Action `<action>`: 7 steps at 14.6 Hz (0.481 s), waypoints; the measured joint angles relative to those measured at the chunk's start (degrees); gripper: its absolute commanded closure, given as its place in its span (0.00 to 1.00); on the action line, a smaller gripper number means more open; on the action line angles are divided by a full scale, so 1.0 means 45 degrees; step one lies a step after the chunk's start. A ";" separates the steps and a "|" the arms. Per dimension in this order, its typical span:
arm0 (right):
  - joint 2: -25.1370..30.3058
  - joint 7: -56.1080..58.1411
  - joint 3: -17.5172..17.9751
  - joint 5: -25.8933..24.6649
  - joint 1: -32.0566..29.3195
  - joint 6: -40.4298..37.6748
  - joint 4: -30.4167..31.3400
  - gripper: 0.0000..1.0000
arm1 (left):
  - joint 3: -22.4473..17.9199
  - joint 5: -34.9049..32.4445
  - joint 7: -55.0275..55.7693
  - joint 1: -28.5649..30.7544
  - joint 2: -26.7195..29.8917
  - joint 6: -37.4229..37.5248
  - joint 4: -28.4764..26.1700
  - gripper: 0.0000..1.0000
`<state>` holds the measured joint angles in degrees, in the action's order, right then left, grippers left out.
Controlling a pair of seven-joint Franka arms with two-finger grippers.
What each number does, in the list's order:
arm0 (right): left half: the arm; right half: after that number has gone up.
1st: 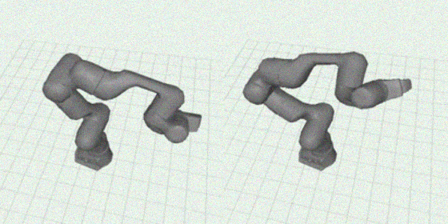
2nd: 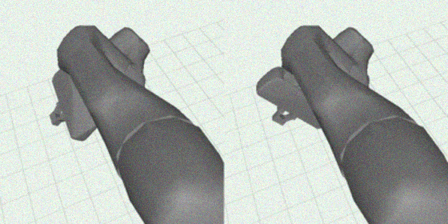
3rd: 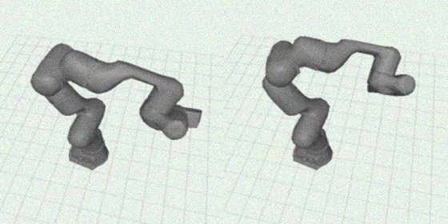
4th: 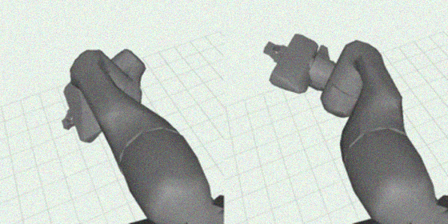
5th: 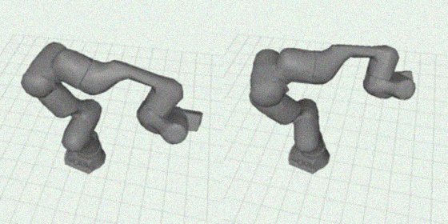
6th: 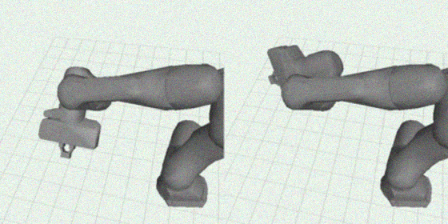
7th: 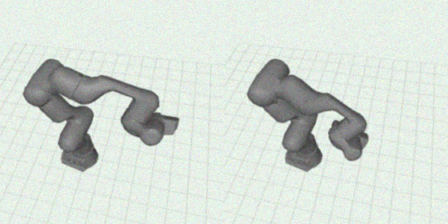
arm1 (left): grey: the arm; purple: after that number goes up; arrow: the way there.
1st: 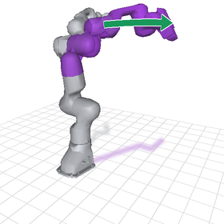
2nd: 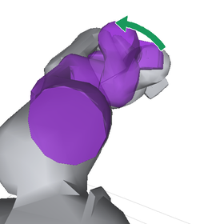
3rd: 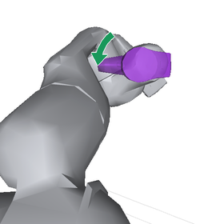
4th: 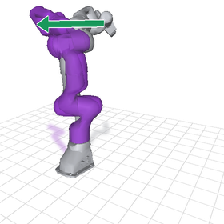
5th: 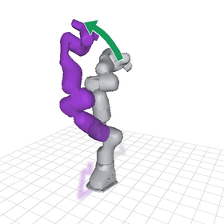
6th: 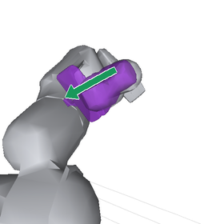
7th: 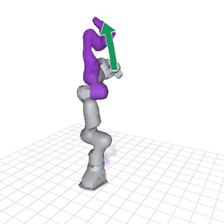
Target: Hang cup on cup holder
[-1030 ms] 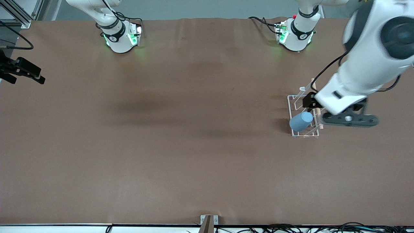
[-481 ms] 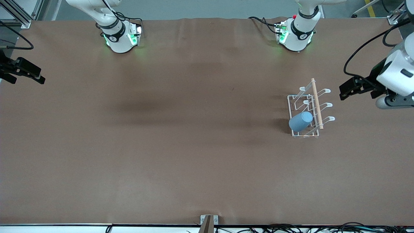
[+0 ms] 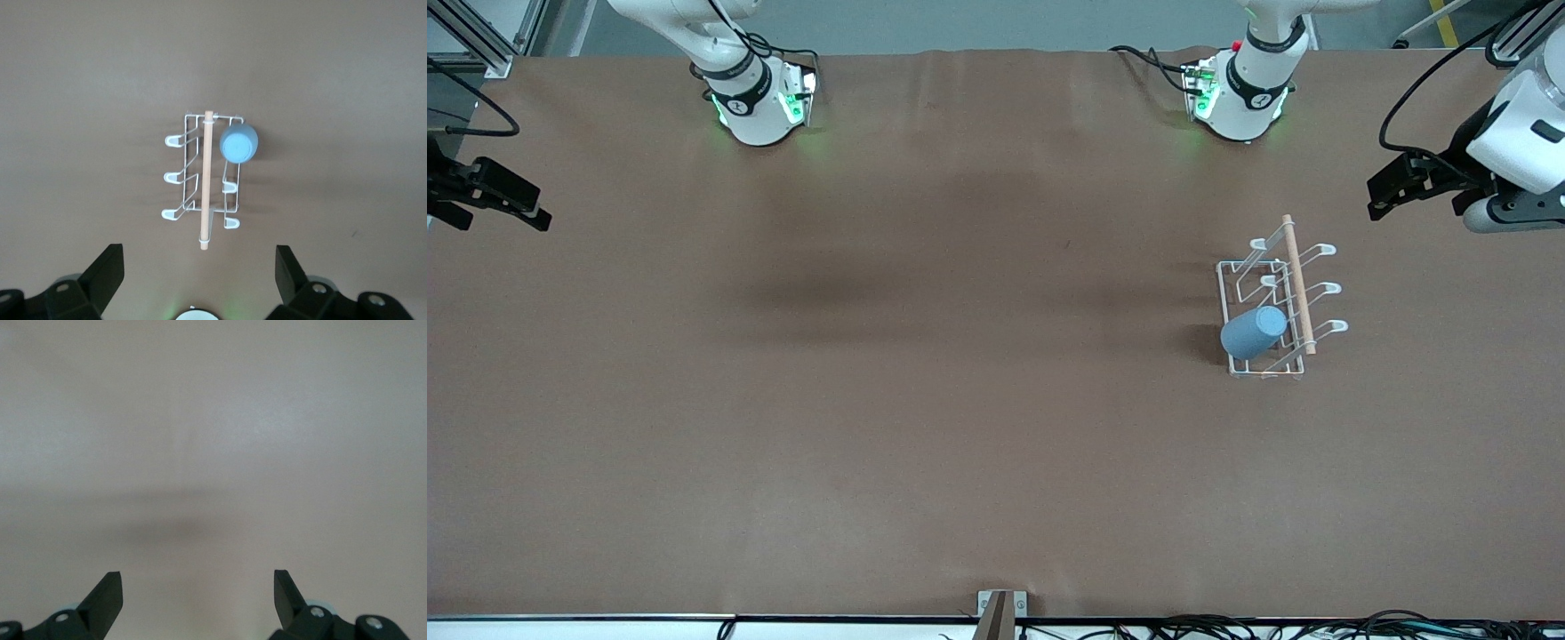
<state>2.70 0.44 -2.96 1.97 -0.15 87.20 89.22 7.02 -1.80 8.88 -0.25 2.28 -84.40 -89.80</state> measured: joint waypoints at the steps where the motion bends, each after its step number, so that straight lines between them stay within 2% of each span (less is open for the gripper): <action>1: 0.0000 0.0000 -0.0001 0.0000 0.0000 -0.0001 0.0000 0.00 | -0.0006 0.0002 -0.0013 0.0000 0.0078 -0.0009 -0.0168 0.00; 7: -0.0003 0.0000 -0.0002 0.0000 0.0000 -0.0011 0.0001 0.00 | -0.0055 0.0004 -0.0468 0.0002 0.0181 -0.0010 -0.0280 0.00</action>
<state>2.69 0.44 -2.97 1.97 -0.15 87.15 89.23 6.77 -1.78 6.77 -0.24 3.09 -84.44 -91.06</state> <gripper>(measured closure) 0.000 0.000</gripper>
